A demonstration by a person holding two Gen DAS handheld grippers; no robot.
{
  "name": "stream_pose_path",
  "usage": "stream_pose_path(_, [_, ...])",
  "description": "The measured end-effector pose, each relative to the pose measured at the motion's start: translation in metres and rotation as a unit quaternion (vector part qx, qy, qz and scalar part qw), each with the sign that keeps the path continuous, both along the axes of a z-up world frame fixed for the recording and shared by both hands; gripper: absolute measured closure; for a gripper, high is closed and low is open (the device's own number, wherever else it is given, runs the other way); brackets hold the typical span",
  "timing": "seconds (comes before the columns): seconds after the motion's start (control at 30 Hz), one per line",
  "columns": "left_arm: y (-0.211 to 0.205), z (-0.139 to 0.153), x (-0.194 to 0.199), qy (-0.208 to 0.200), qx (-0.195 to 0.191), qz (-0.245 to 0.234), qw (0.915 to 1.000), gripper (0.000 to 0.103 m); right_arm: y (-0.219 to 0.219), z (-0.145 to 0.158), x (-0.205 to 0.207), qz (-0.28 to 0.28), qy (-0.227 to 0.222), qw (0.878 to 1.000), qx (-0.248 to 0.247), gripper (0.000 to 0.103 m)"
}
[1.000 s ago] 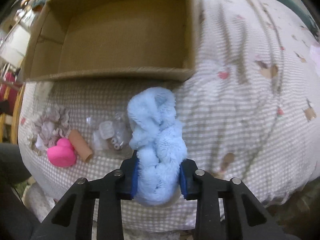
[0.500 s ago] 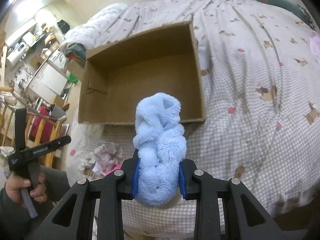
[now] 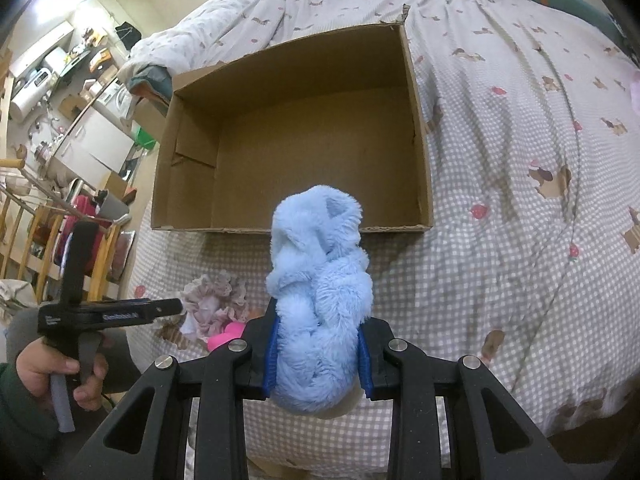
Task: Organize soft objects
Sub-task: 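Lift the blue scrunchie with the right tool while the left tool grasps the white lace scrunchie, then carry both scrunchies over the cardboard box with both tools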
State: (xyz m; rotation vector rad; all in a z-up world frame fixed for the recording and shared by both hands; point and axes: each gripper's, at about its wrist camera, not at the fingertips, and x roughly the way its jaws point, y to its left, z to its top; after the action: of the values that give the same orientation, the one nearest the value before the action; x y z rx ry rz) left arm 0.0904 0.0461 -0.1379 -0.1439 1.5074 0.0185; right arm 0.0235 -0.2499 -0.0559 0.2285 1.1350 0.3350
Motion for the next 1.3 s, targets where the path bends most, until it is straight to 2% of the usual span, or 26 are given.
stream_pose_path(0.03, [-0.001,-0.004,0.000,0.005,0.005,-0.003,1.0000,0.035,0.002,0.000,0.000,0.002,0.000,1.000,-0.002,0.070])
stream_pose_path(0.07, [-0.001,-0.008,-0.001,0.010,0.014,-0.003,0.9998,0.041,0.002,0.000,0.000,0.004,-0.001,1.000,-0.003,0.070])
stream_pose_path(0.1, [0.000,-0.012,-0.001,0.014,0.022,-0.003,0.9997,0.051,0.003,0.000,0.000,0.005,-0.002,1.000,-0.006,0.070])
stream_pose_path(0.17, [0.001,-0.017,-0.003,0.018,0.032,-0.003,0.9993,0.062,0.004,-0.001,-0.001,0.007,-0.001,1.000,-0.012,0.070])
stream_pose_path(0.27, [0.004,-0.021,-0.007,0.014,0.044,-0.007,0.9989,0.087,0.003,-0.002,0.000,0.007,0.001,1.000,-0.016,0.070])
stream_pose_path(0.37, [0.013,-0.016,-0.007,0.007,0.049,0.002,0.9988,0.093,0.002,-0.001,0.000,0.006,-0.001,1.000,-0.017,0.070])
stream_pose_path(0.43, [0.023,-0.008,-0.007,-0.005,0.063,0.009,0.9979,0.094,0.002,-0.001,-0.001,0.007,-0.003,1.000,-0.021,0.070])
stream_pose_path(0.63, [0.042,0.018,-0.012,-0.049,0.066,0.033,0.9961,0.094,-0.001,0.000,-0.004,0.005,-0.006,1.000,-0.023,0.070])
stream_pose_path(0.83, [0.044,0.055,-0.026,-0.109,0.059,0.023,0.9921,0.094,-0.002,0.006,-0.008,0.008,-0.016,1.000,-0.018,0.070])
stream_pose_path(0.93, [0.036,0.087,-0.031,-0.143,0.063,0.015,0.9876,0.094,-0.003,0.012,-0.012,0.010,-0.026,1.000,-0.010,0.070])
stream_pose_path(1.07, [0.019,0.126,-0.033,-0.173,0.030,0.007,0.9844,0.094,-0.008,0.030,-0.019,0.009,-0.053,0.998,0.016,0.070])
stream_pose_path(1.3, [-0.028,0.185,-0.019,-0.244,0.025,-0.045,0.9683,0.094,-0.007,0.070,-0.016,0.010,-0.111,0.993,0.033,0.070])
